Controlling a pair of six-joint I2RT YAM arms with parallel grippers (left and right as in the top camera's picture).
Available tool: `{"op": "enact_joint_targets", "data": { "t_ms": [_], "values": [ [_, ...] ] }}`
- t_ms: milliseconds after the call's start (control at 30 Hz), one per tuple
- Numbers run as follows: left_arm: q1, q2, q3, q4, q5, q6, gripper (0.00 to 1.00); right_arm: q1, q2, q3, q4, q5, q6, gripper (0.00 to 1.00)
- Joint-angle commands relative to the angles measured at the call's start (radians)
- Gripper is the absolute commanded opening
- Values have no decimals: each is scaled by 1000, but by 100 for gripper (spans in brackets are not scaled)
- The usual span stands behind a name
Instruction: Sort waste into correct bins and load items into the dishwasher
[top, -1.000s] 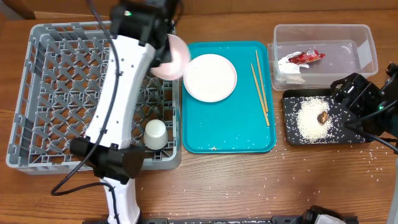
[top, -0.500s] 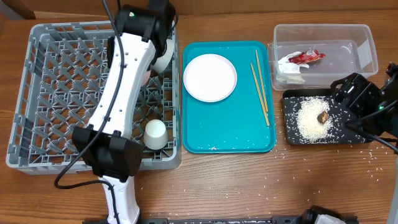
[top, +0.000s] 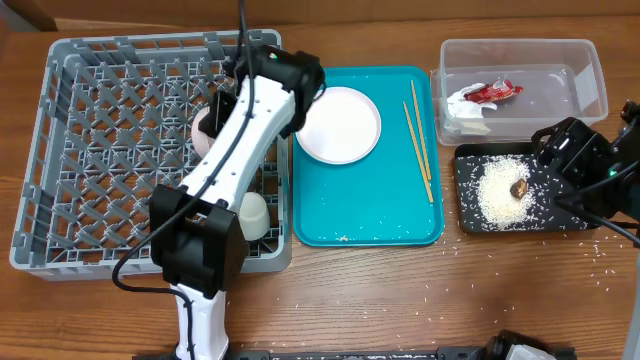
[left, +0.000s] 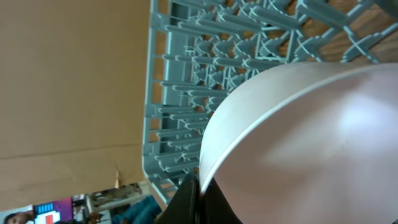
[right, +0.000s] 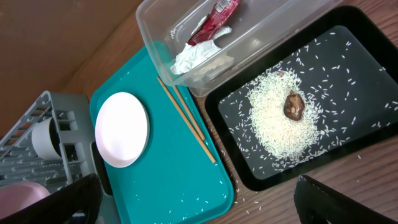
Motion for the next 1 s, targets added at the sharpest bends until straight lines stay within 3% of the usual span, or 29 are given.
{"op": "enact_joint_targets", "data": {
  "t_ms": [0,167,967],
  "values": [
    [2,6,-14,-3,-95,-97,4,-4,3,12,3,-4,1,100],
    [2,7,-14,12,-135,-160,4,-4,3,12,3,-4,1,100],
    [-64,7,-138,101,-163,-148,4,-4,3,12,3,-4,1,100]
  ]
}}
